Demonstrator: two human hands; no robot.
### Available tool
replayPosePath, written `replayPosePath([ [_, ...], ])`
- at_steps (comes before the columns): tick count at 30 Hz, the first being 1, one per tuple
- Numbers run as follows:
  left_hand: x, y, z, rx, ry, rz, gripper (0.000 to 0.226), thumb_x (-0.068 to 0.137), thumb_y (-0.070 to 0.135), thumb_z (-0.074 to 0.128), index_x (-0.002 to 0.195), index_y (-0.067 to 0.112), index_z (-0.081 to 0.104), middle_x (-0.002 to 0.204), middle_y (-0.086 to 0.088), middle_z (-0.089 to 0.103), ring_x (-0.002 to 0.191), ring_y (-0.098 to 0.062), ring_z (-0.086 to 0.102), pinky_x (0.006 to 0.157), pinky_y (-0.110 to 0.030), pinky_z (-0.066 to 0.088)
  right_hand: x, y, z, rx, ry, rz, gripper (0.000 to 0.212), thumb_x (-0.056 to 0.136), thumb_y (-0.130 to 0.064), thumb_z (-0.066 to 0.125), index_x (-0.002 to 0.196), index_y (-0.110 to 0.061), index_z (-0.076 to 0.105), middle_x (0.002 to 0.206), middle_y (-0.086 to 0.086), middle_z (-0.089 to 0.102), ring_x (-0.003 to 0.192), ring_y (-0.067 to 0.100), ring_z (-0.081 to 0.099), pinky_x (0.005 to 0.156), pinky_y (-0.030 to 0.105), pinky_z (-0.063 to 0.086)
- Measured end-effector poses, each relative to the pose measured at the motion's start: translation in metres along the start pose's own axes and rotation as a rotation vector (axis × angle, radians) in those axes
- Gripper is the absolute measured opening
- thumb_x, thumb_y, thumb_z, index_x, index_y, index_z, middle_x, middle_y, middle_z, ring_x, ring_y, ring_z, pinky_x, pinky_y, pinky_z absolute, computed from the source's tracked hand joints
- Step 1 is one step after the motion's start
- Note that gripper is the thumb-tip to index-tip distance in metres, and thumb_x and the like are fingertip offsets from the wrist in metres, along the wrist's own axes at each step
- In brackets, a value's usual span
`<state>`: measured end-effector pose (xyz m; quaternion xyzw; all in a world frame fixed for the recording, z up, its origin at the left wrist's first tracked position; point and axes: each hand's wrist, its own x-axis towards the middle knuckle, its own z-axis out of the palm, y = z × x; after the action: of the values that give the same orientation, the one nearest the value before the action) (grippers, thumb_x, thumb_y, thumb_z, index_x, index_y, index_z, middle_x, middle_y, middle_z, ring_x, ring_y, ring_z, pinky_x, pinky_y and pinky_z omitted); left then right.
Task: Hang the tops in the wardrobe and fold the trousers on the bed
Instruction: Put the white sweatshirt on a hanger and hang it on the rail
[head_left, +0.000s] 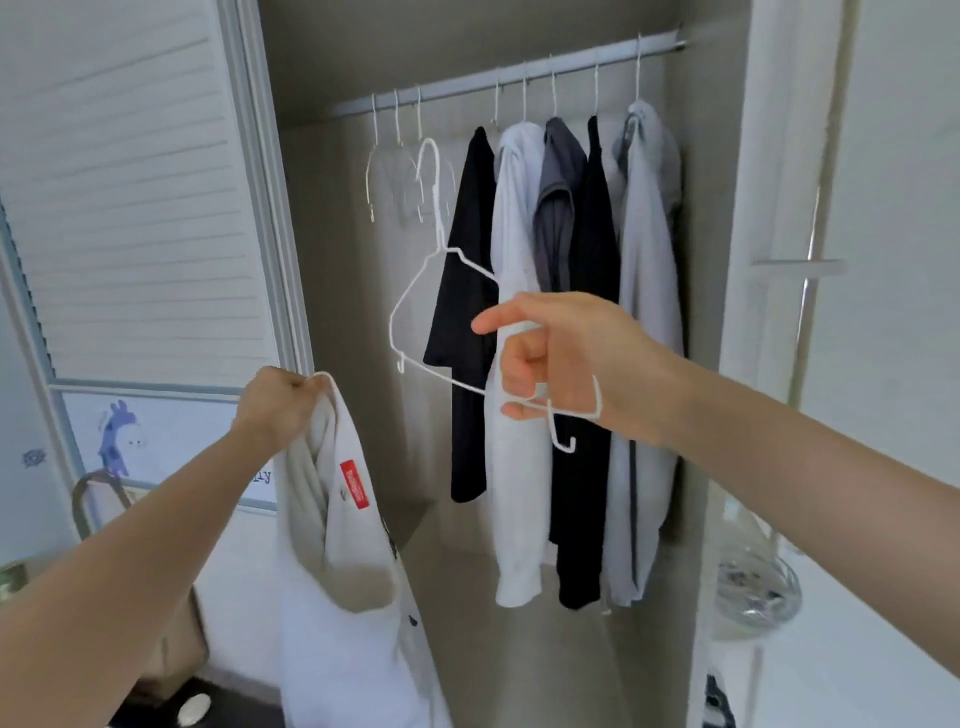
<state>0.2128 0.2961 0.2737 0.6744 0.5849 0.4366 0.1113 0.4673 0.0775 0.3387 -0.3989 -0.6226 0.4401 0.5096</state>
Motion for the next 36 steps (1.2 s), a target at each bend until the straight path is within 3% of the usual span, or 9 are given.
replayPosePath([
  [6, -0.002, -0.001, 0.01, -0.112, 0.005, -0.118, 0.039, 0.091, 0.038, 0.06, 0.072, 0.005, 0.065, 0.073, -0.013, 0.056, 0.067, -0.027, 0.049, 0.064, -0.033, 0.04, -0.049, 0.014, -0.044, 0.21, -0.309, 0.108, 0.038, 0.095, -0.036, 0.046, 0.112, -0.006, 0.063, 0.059, 0.004, 0.049, 0.054, 0.017, 0.048, 0.074, 0.045, 0.051],
  [11, 0.0, 0.007, 0.024, 0.113, -0.029, 0.045, 0.054, 0.095, 0.039, 0.058, 0.049, 0.011, 0.053, 0.05, -0.005, 0.046, 0.051, -0.022, 0.045, 0.055, -0.028, 0.037, -0.064, 0.022, -0.074, 0.285, -0.383, 0.162, 0.031, 0.091, -0.031, 0.055, 0.108, -0.006, 0.062, 0.051, 0.002, 0.04, 0.049, 0.018, 0.037, 0.073, 0.046, 0.046],
  [15, -0.007, 0.021, 0.036, 0.282, -0.058, 0.151, 0.048, 0.096, 0.044, 0.053, 0.057, 0.017, 0.061, 0.057, -0.004, 0.06, 0.055, -0.02, 0.057, 0.054, -0.025, 0.043, -0.072, 0.027, -0.095, 0.39, -0.418, 0.226, 0.029, 0.095, -0.031, 0.05, 0.105, -0.006, 0.06, 0.047, -0.002, 0.035, 0.047, 0.015, 0.033, 0.078, 0.049, 0.042],
  [19, -0.023, 0.04, 0.046, 0.432, -0.015, 0.277, 0.045, 0.098, 0.046, 0.045, 0.074, 0.014, 0.064, 0.069, -0.007, 0.065, 0.063, -0.026, 0.062, 0.068, -0.038, 0.058, -0.073, 0.033, -0.094, 0.331, -0.309, 0.176, 0.028, 0.094, -0.033, 0.05, 0.102, -0.008, 0.062, 0.048, -0.002, 0.03, 0.047, 0.015, 0.03, 0.071, 0.046, 0.048],
  [22, -0.038, 0.058, 0.046, 0.414, 0.04, 0.394, 0.048, 0.099, 0.049, 0.039, 0.079, 0.013, 0.063, 0.068, -0.006, 0.063, 0.062, -0.026, 0.06, 0.065, -0.04, 0.057, -0.075, 0.039, -0.09, 0.239, -0.273, 0.152, 0.027, 0.094, -0.031, 0.049, 0.097, -0.01, 0.064, 0.049, 0.0, 0.03, 0.047, 0.016, 0.031, 0.073, 0.047, 0.051],
  [29, -0.07, 0.141, 0.042, -0.173, 0.092, 0.323, 0.059, 0.095, 0.036, 0.057, 0.059, -0.005, 0.036, 0.055, -0.009, 0.031, 0.052, -0.02, 0.026, 0.051, -0.03, 0.027, -0.064, 0.076, -0.046, -0.14, 0.101, 0.108, 0.029, 0.102, -0.016, 0.037, 0.084, -0.012, 0.059, 0.05, -0.006, 0.037, 0.046, 0.009, 0.035, 0.086, 0.061, 0.051],
  [32, -0.073, 0.167, 0.034, -0.394, 0.033, 0.19, 0.05, 0.093, 0.031, 0.06, 0.056, 0.007, 0.036, 0.056, -0.008, 0.026, 0.053, -0.02, 0.022, 0.053, -0.029, 0.025, -0.065, 0.074, -0.038, -0.14, 0.192, -0.03, 0.027, 0.102, -0.014, 0.038, 0.079, -0.012, 0.054, 0.048, -0.012, 0.037, 0.045, 0.004, 0.035, 0.087, 0.055, 0.052],
  [34, -0.073, 0.173, 0.022, -0.261, 0.024, 0.333, 0.049, 0.095, 0.033, 0.059, 0.056, 0.007, 0.042, 0.048, -0.001, 0.031, 0.043, -0.014, 0.026, 0.046, -0.021, 0.03, -0.071, 0.067, -0.042, -0.191, 0.254, -0.183, 0.03, 0.101, -0.014, 0.041, 0.074, -0.015, 0.054, 0.049, -0.012, 0.039, 0.048, 0.005, 0.037, 0.071, 0.042, 0.058],
  [36, -0.076, 0.178, 0.008, -0.082, 0.011, 0.51, 0.034, 0.097, 0.029, 0.058, 0.067, 0.014, 0.063, 0.053, 0.006, 0.05, 0.045, -0.008, 0.046, 0.047, -0.006, 0.034, -0.079, 0.059, -0.048, -0.258, 0.314, -0.322, 0.03, 0.1, -0.014, 0.042, 0.074, -0.014, 0.054, 0.05, -0.009, 0.041, 0.05, 0.008, 0.038, 0.056, 0.024, 0.043],
])
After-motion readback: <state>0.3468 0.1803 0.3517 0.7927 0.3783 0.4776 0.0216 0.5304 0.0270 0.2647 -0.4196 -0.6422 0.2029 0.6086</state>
